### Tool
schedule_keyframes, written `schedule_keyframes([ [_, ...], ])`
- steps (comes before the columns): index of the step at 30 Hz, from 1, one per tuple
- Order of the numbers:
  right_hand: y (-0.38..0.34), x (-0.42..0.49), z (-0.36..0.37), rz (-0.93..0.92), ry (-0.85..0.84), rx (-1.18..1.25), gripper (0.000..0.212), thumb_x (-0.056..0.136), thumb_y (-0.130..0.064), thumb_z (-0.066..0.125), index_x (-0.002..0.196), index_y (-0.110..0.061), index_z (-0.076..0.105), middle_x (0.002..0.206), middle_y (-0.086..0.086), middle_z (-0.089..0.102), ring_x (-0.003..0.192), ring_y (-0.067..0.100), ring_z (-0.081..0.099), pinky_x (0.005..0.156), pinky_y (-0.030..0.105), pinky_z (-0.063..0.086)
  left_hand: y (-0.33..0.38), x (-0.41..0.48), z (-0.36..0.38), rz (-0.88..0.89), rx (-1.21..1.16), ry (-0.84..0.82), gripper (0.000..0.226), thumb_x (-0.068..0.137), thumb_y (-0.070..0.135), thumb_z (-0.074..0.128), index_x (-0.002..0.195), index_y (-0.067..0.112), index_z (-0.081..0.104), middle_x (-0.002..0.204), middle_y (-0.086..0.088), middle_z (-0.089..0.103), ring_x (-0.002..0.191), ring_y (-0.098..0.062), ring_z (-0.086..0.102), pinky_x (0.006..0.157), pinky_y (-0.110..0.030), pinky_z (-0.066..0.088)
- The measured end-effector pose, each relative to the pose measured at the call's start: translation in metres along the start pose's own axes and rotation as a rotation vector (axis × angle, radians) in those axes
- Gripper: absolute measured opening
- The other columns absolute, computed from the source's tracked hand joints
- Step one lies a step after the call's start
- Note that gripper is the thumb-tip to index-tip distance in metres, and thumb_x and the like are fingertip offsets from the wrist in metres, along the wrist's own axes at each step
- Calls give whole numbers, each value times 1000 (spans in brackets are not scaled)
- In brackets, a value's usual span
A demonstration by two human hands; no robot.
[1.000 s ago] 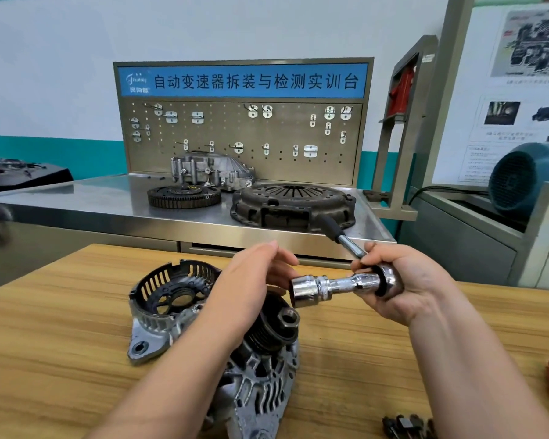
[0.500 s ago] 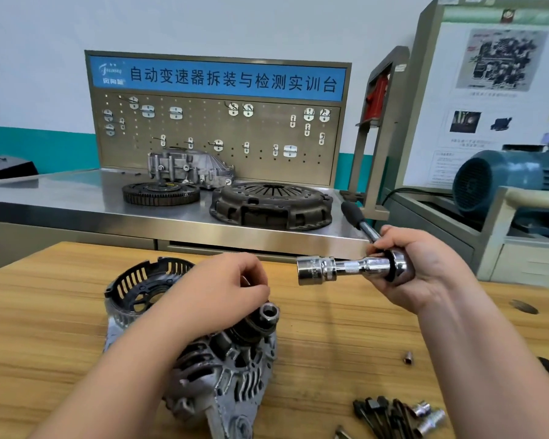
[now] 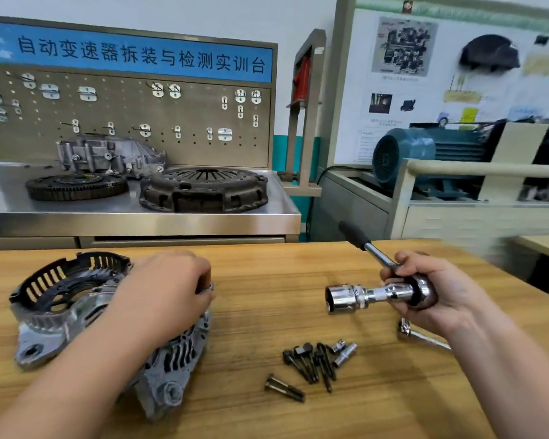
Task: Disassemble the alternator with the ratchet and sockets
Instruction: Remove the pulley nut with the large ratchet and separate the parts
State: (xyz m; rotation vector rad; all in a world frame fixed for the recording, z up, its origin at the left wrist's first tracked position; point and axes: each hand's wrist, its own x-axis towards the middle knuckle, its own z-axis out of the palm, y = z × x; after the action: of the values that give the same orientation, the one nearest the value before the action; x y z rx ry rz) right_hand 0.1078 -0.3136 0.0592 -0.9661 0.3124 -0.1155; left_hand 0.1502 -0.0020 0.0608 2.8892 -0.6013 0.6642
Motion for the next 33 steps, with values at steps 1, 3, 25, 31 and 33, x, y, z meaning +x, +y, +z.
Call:
schedule_keyframes([
  [1, -1, -1, -10, -11, 5, -7, 22, 60, 6, 45, 65, -15, 51, 69, 10, 51, 63, 17, 52, 37, 22, 47, 2, 0, 1, 2, 4, 29, 23, 89, 42, 56, 71, 31, 46, 80, 14, 52, 79, -9, 49, 70, -27, 40],
  [3, -3, -1, -28, -16, 7, -15, 22, 62, 7, 44, 64, -14, 50, 67, 12, 51, 62, 19, 50, 37, 22, 46, 9, -1, 2, 17, -17, 91, 21, 88, 39, 58, 72, 29, 49, 75, 14, 52, 75, -10, 48, 65, -26, 35],
  [25, 27, 12, -82, 61, -8, -548, 47, 75, 20, 51, 111, -8, 60, 77, 23, 70, 53, 26, 65, 43, 27, 49, 98, -19, 57, 5, -582, -252, 21, 79, 41, 71, 64, 37, 57, 77, 19, 65, 75, 5, 58, 65, -18, 47],
  [31, 39, 8, -77, -101, 89, -978, 48, 78, 11, 62, 117, -18, 60, 82, 19, 72, 63, 23, 69, 53, 30, 55, 133, -17, 76, 7, -651, -364, 19, 80, 35, 74, 67, 33, 60, 84, 15, 63, 83, -2, 60, 81, -29, 52],
  [33, 41, 9, -78, -136, 101, -1114, 50, 80, 6, 64, 120, -23, 60, 81, 13, 72, 60, 19, 68, 58, 35, 57, 141, -15, 80, 21, -640, -369, 22, 80, 36, 73, 65, 35, 57, 83, 17, 60, 83, -2, 56, 79, -27, 51],
])
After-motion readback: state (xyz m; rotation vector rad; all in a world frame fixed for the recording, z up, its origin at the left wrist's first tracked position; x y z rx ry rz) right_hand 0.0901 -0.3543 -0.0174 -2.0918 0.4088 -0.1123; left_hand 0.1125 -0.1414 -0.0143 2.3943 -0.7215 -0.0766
